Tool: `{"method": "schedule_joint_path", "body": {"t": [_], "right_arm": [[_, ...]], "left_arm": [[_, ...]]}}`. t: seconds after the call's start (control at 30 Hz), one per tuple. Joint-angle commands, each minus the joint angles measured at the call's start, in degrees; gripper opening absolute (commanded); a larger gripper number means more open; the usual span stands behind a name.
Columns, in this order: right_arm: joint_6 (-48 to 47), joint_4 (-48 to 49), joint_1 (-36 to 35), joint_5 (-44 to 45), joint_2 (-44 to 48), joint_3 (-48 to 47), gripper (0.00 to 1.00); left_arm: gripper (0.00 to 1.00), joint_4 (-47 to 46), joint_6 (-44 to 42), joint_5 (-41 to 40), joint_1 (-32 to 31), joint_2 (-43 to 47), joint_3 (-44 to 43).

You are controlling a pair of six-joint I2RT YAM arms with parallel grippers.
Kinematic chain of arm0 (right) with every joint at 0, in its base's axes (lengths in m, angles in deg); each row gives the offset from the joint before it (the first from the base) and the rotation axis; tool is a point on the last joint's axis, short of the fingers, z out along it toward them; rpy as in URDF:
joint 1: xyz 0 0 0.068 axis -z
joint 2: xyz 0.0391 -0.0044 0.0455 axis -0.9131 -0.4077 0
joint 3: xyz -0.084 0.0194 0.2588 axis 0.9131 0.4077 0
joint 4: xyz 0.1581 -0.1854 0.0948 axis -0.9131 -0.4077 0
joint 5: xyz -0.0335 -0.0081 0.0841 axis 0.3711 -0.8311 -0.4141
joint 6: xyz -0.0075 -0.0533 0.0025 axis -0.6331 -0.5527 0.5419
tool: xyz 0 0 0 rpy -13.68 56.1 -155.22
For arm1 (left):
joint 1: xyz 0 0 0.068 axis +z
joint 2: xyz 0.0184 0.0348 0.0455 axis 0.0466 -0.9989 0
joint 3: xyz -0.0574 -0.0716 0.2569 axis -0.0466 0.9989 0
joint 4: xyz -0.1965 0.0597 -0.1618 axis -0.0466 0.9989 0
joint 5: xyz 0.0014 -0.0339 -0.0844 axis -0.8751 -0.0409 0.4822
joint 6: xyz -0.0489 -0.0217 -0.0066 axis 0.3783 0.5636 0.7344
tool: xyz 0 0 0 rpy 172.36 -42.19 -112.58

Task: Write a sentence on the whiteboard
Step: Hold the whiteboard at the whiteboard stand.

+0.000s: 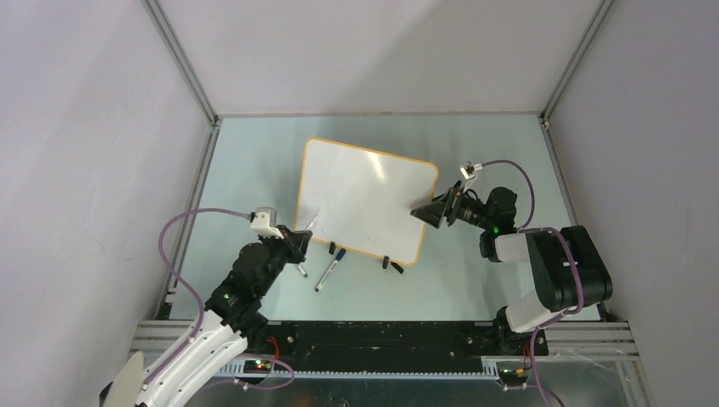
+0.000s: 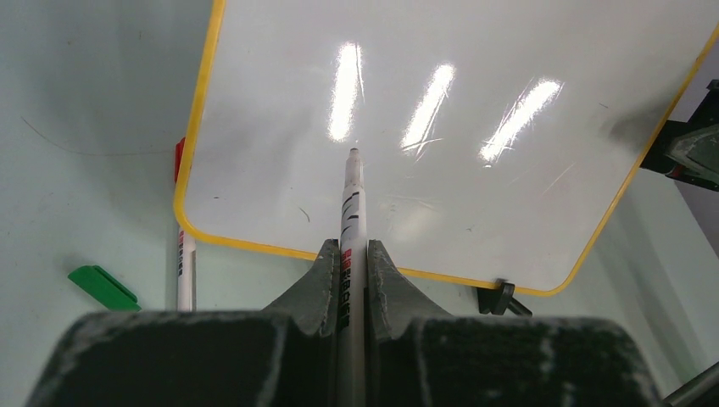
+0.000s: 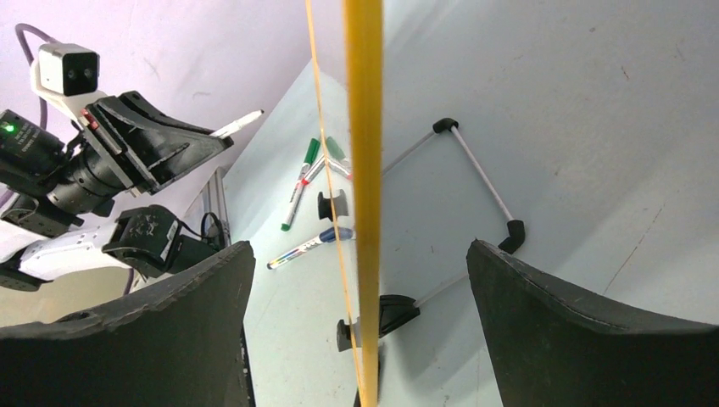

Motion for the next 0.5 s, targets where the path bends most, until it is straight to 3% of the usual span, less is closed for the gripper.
{"method": "schedule_joint_path", "body": {"t": [0.0, 0.33, 0.47], "right_arm": [[-2.38, -1.35, 0.63, -4.52, 3.43, -1.73, 0.99], [-8.27, -12.72, 1.93, -3.42, 9.36, -2.23, 0.99], [-7.41, -12.41, 2.59, -2.75, 10.68, -2.28, 0.99]], "left_arm": [[0.0, -0.93, -1.54, -0.32, 0.24, 0.75, -0.26], [0.0, -0.96, -1.74, -0.47, 0.23, 0.33, -0.46], [0.0, -1.06, -1.63, -0.31, 0.23, 0.66, -0.29]]}}
